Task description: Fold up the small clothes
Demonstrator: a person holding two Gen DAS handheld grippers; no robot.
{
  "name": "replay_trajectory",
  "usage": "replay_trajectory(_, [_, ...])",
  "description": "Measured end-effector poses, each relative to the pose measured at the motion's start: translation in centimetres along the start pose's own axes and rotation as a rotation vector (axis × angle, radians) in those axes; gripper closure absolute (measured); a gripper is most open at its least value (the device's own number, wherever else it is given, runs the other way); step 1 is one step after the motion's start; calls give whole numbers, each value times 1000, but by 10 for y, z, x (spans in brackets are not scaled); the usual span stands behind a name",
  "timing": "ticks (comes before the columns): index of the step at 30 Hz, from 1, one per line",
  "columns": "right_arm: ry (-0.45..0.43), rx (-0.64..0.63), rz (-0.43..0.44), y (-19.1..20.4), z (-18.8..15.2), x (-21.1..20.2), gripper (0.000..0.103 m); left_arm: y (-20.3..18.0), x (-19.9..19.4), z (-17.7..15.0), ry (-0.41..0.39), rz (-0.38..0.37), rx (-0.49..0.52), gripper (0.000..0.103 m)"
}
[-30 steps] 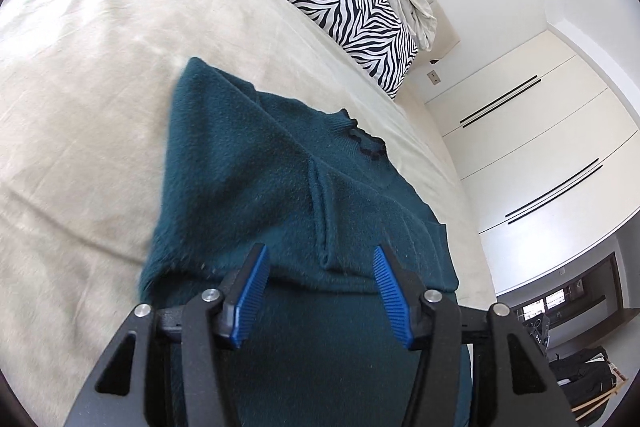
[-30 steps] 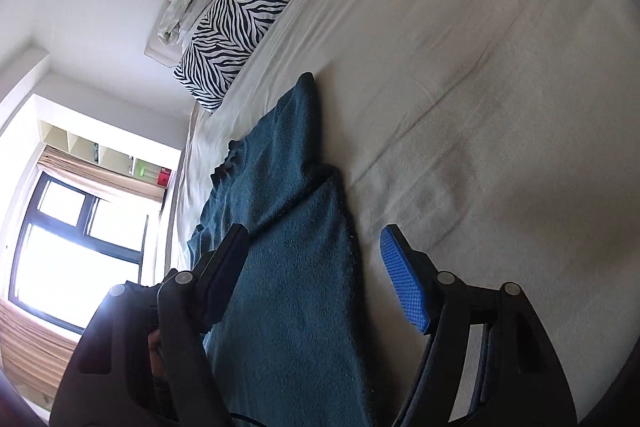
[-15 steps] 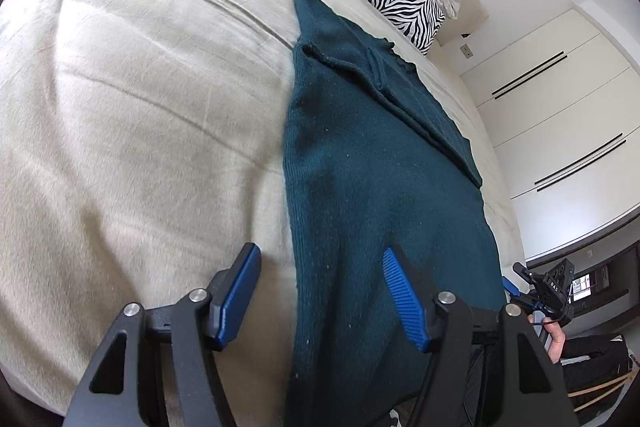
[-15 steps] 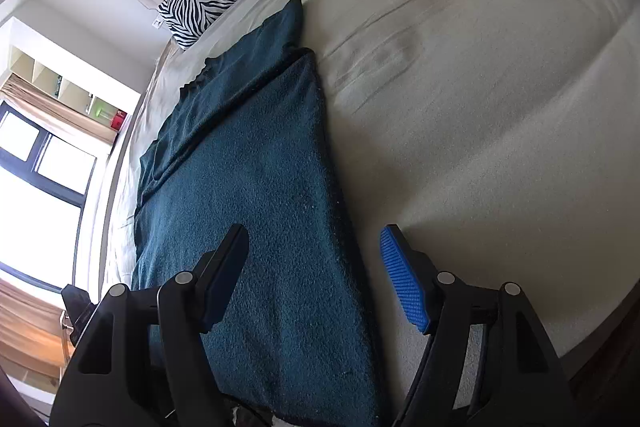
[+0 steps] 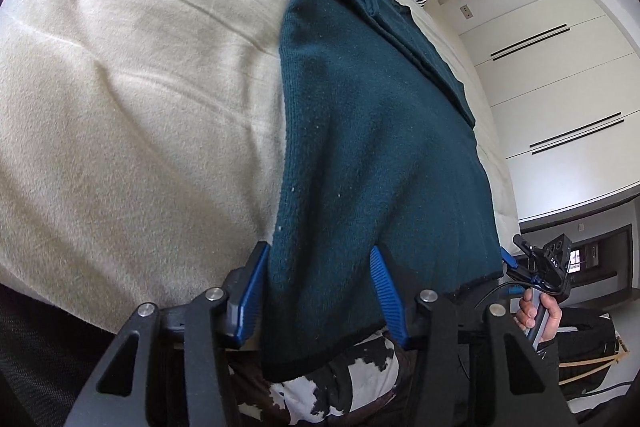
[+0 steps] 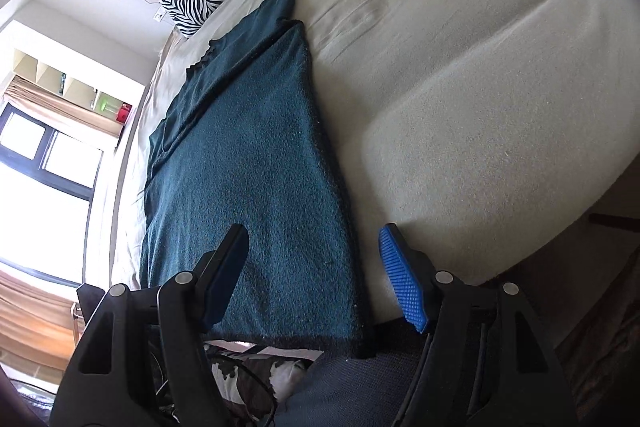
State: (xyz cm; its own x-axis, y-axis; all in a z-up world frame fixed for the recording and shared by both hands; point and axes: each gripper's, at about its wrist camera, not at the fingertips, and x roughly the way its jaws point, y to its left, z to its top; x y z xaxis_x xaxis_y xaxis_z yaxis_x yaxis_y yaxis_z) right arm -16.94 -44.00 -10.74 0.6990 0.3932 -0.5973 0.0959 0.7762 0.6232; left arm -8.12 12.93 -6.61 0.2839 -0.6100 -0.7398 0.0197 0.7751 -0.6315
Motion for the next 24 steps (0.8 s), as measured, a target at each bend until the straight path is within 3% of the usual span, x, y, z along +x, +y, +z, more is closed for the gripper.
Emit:
replay_trajectory(8, [83, -26, -31, 2, -22, -8, 40, -12, 12, 3, 40, 4, 39, 50])
replay_trajectory(10, [96, -13, -35, -1, -22, -6, 46, -15, 17, 4, 52, 12, 40, 62])
replay_trajectory(13, [103, 1, -27, -6, -23, -7, 52, -14, 17, 0, 60, 16, 36, 71])
replay_trajectory(17, [122, 6, -26, -9, -25, -5, 68, -13, 19, -2, 67, 16, 34, 73])
replay_trajectory(20, [126, 11, -12, -12, -27, -4, 72, -14, 20, -6, 75, 20, 41, 75])
replay_trajectory(22, [130, 12, -15, -13, -29, -3, 82, -14, 22, -8, 82, 26, 46, 87])
replay_trajectory(24, [130, 14, -21, -15, -30, -2, 94, -15, 21, -9, 84, 28, 59, 91])
